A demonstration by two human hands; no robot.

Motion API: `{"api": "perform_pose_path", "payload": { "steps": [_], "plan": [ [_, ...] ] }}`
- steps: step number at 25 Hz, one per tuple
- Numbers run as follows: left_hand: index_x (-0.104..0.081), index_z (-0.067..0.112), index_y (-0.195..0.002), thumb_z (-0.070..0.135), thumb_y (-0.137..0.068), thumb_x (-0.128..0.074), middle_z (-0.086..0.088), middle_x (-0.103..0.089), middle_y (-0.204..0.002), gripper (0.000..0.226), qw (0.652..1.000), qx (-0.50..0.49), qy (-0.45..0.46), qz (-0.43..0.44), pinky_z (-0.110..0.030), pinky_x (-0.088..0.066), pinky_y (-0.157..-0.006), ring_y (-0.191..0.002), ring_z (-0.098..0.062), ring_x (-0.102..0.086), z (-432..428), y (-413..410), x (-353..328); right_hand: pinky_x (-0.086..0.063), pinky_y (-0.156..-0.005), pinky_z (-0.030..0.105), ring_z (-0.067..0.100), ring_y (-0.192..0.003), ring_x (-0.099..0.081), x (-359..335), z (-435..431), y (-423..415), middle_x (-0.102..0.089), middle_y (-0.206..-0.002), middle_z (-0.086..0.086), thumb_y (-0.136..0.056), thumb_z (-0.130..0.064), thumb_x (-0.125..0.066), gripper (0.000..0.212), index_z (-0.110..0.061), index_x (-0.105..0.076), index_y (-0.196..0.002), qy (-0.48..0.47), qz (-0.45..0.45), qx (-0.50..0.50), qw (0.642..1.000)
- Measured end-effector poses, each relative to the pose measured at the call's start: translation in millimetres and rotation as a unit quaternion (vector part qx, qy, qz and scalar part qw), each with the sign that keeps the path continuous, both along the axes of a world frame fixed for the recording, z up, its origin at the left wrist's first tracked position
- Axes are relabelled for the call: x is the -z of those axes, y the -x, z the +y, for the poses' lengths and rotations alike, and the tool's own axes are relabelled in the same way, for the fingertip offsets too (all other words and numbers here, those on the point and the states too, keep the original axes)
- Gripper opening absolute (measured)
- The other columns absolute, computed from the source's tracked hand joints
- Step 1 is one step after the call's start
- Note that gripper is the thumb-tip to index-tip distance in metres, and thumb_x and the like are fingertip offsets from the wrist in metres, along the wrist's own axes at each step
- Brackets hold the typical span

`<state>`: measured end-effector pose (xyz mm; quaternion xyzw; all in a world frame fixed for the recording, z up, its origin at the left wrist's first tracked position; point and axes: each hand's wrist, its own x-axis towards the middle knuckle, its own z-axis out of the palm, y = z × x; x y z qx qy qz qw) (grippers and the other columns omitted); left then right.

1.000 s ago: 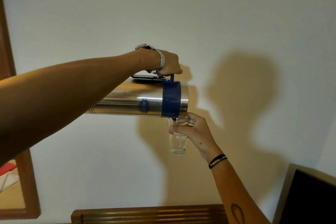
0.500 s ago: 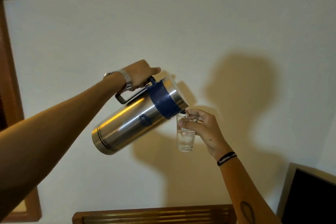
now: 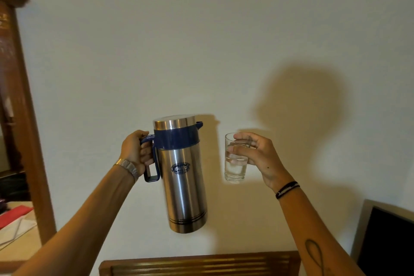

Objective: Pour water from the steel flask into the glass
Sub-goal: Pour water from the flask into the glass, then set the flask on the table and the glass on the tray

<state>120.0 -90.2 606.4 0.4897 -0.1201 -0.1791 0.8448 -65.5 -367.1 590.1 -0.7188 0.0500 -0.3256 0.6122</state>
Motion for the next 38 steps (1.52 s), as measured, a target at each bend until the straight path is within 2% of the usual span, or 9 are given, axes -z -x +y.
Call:
{"api": "perform_pose_path", "payload": {
  "steps": [3, 9, 15, 18, 20, 24, 29, 33, 38],
  "plan": [
    [-0.038, 0.023, -0.035, 0.023, -0.098, -0.038, 0.007, -0.032, -0.03, 0.063, 1.0, 0.004, 0.021, 0.008, -0.011, -0.018, -0.027, -0.021, -0.007, -0.023, 0.0, 0.3, 7.7, -0.064, -0.096, 0.067, 0.038, -0.104, -0.083, 8.4, -0.9, -2.0, -0.084, -0.11, 0.009, -0.075, -0.01, -0.098, 0.05, -0.01, -0.078, -0.121, 0.008, 0.011, -0.007, 1.0],
    [-0.039, 0.023, -0.034, 0.027, -0.096, -0.039, 0.007, -0.031, -0.03, 0.063, 0.999, -0.026, -0.019, 0.021, -0.012, -0.02, -0.029, -0.023, -0.008, -0.024, 4.9, -7.6, 68.0, -0.069, -0.085, 0.039, 0.021, -0.107, -0.081, 77.7, 0.2, 2.7, -0.085, -0.107, -0.005, -0.057, -0.034, -0.101, 0.068, -0.02, -0.078, -0.12, 0.019, 0.053, 0.001, 0.998],
    [-0.046, 0.019, -0.049, 0.03, -0.09, -0.045, 0.007, -0.036, -0.033, 0.042, 0.985, -0.064, -0.08, 0.141, -0.012, -0.021, -0.032, -0.026, -0.01, -0.029, 35.5, 1.8, 272.3, -0.064, -0.097, 0.037, 0.021, -0.118, -0.075, 279.2, 9.0, 31.8, -0.079, -0.125, 0.003, -0.072, -0.01, -0.1, 0.062, -0.016, -0.071, -0.128, -0.009, 0.208, 0.045, 0.977],
    [-0.05, 0.023, -0.052, 0.025, -0.086, -0.047, 0.008, -0.04, -0.038, 0.034, 0.956, -0.142, -0.122, 0.225, -0.012, -0.021, -0.033, -0.028, -0.009, -0.031, 49.3, 28.6, 381.1, -0.062, -0.092, 0.024, 0.004, -0.115, -0.073, 391.2, 29.0, 53.3, -0.077, -0.121, -0.01, -0.071, -0.012, -0.101, 0.066, -0.032, -0.069, -0.125, -0.013, 0.306, 0.04, 0.951],
    [-0.052, 0.025, -0.051, 0.023, -0.082, -0.049, 0.009, -0.047, -0.042, 0.031, 0.931, -0.192, -0.17, 0.259, -0.011, -0.028, -0.034, -0.03, -0.007, -0.038, 54.3, 48.9, 451.8, -0.063, -0.092, 0.028, 0.003, -0.113, -0.072, 464.8, 38.5, 61.0, -0.076, -0.123, -0.007, -0.07, -0.01, -0.101, 0.067, -0.033, -0.067, -0.123, -0.029, 0.362, 0.041, 0.931],
    [-0.063, 0.021, -0.045, 0.021, -0.083, -0.047, 0.012, -0.059, -0.042, 0.041, 0.899, -0.213, -0.233, 0.304, -0.012, -0.044, -0.038, -0.036, -0.006, -0.055, 55.8, 82.7, 562.0, -0.058, -0.108, 0.048, 0.031, -0.127, -0.067, 581.5, 45.9, 68.6, -0.07, -0.137, 0.011, -0.074, -0.004, -0.099, 0.074, -0.01, -0.061, -0.137, -0.045, 0.456, 0.031, 0.888],
    [-0.06, 0.022, -0.045, 0.009, -0.092, -0.042, 0.013, -0.057, -0.041, 0.052, 0.875, -0.232, -0.249, 0.345, -0.01, -0.035, -0.036, -0.035, -0.004, -0.052, 54.6, 89.7, 661.0, -0.048, -0.099, 0.03, 0.036, -0.134, -0.061, 683.4, 48.4, 75.8, -0.064, -0.145, 0.016, -0.077, 0.006, -0.092, 0.077, -0.004, -0.054, -0.143, -0.045, 0.538, 0.032, 0.841],
    [-0.052, 0.016, -0.062, 0.014, -0.09, -0.042, 0.01, -0.057, -0.045, 0.031, 0.876, -0.212, -0.252, 0.353, -0.02, -0.05, -0.043, -0.039, -0.009, -0.05, 54.0, 97.8, 697.4, -0.048, -0.104, 0.032, 0.035, -0.135, -0.059, 722.2, 46.3, 77.2, -0.061, -0.148, 0.014, -0.077, 0.009, -0.089, 0.076, -0.006, -0.053, -0.143, -0.031, 0.566, 0.037, 0.823],
    [-0.065, 0.024, -0.041, 0.01, -0.095, -0.036, 0.012, -0.057, -0.043, 0.063, 0.875, -0.19, -0.286, 0.34, -0.017, -0.045, -0.04, -0.039, -0.009, -0.048, 57.3, 110.9, 717.0, -0.052, -0.112, 0.04, 0.036, -0.136, -0.058, 740.5, 50.3, 82.8, -0.062, -0.145, 0.016, -0.077, 0.013, -0.087, 0.077, -0.006, -0.053, -0.144, -0.041, 0.577, 0.056, 0.814]
  ]
}}
